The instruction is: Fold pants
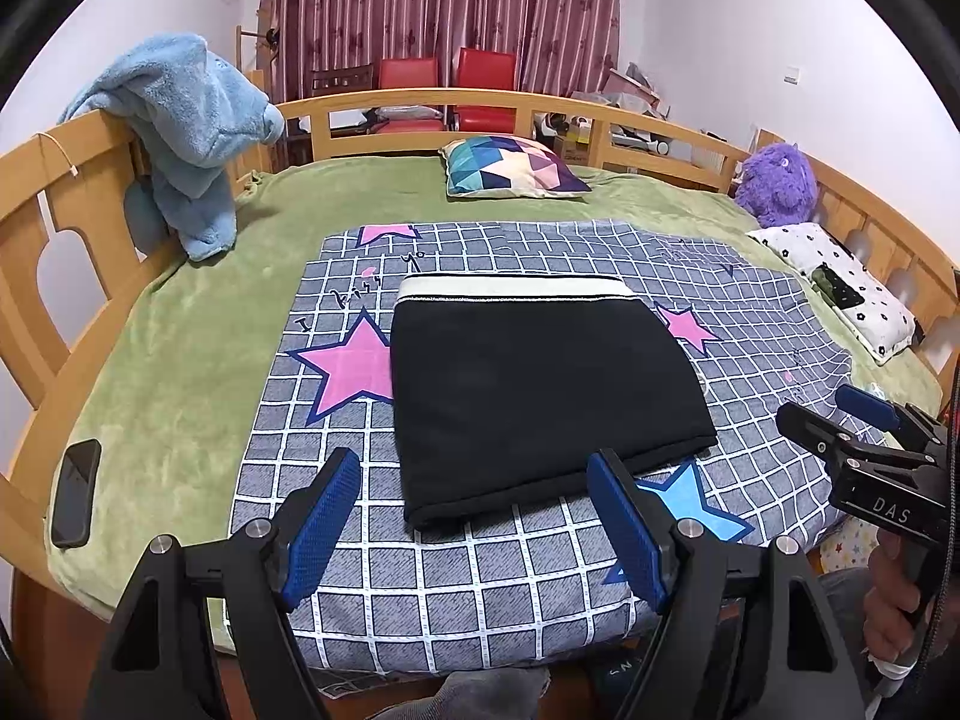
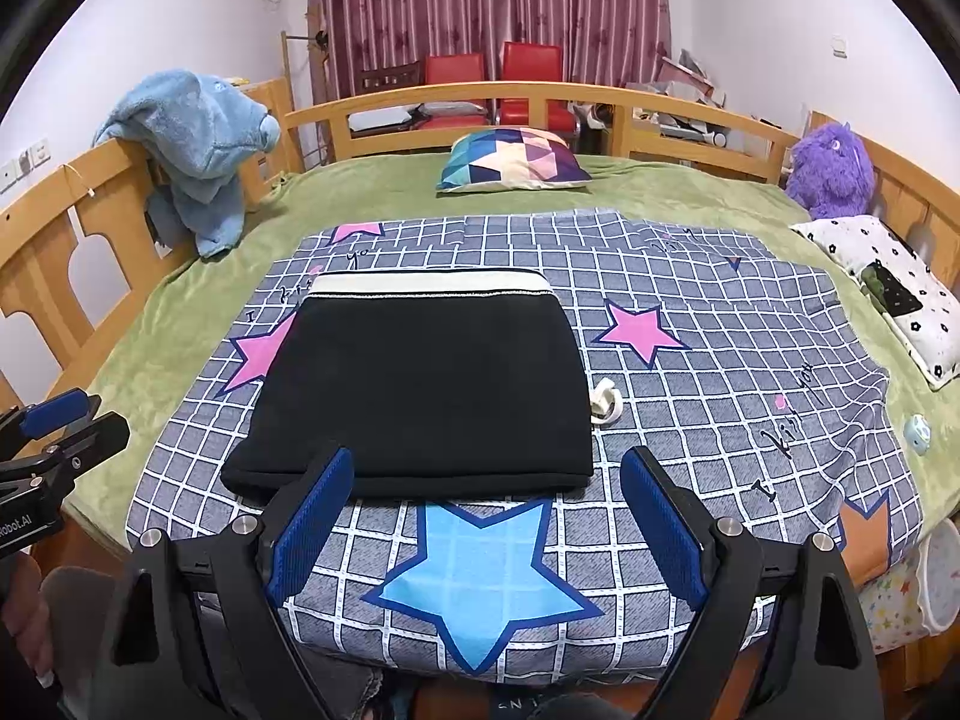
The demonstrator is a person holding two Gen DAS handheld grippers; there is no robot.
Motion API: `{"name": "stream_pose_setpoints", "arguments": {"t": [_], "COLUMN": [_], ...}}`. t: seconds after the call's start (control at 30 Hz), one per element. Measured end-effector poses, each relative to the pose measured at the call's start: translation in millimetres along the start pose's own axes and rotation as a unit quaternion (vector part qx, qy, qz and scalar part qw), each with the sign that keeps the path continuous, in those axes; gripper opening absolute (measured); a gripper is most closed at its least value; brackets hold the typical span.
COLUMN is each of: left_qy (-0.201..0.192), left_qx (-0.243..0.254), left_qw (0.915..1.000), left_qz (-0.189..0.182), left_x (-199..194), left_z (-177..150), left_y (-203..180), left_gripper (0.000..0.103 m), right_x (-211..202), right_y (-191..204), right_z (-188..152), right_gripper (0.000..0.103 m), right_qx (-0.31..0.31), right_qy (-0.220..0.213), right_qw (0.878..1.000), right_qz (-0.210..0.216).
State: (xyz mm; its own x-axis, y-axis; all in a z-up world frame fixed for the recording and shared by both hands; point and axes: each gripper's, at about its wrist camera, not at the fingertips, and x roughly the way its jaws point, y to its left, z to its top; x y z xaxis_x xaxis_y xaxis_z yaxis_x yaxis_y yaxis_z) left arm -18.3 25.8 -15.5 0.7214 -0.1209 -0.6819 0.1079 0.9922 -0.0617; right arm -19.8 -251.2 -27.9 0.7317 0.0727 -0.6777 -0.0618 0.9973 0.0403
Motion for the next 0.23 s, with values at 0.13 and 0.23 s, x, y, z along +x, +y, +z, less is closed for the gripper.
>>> {"name": "stream_pose_setpoints", "arguments": {"t": [0.13, 0.23], "left_qy": [0.001, -0.002], "left_qx": [0.000, 0.003], "left_qw": [1.0000, 0.9999], "left_qz": [-0.001, -0.010], "left_x": [-0.3, -1.7], "left_z": [-0.2, 0.7], "left_y": [0.7, 0.4], "left_gripper": [0.076, 0.076], "right_x": [0.0, 0.0], "right_y": [0.3, 0.3], "right_z": [-0.2, -0.4], "right_gripper": [0.090, 0.090], "right_qx": [0.000, -0.002], "right_qy": [0.001, -0.001], "right_qw": [1.000, 1.000], "right_qz": [0.000, 0.000]}}
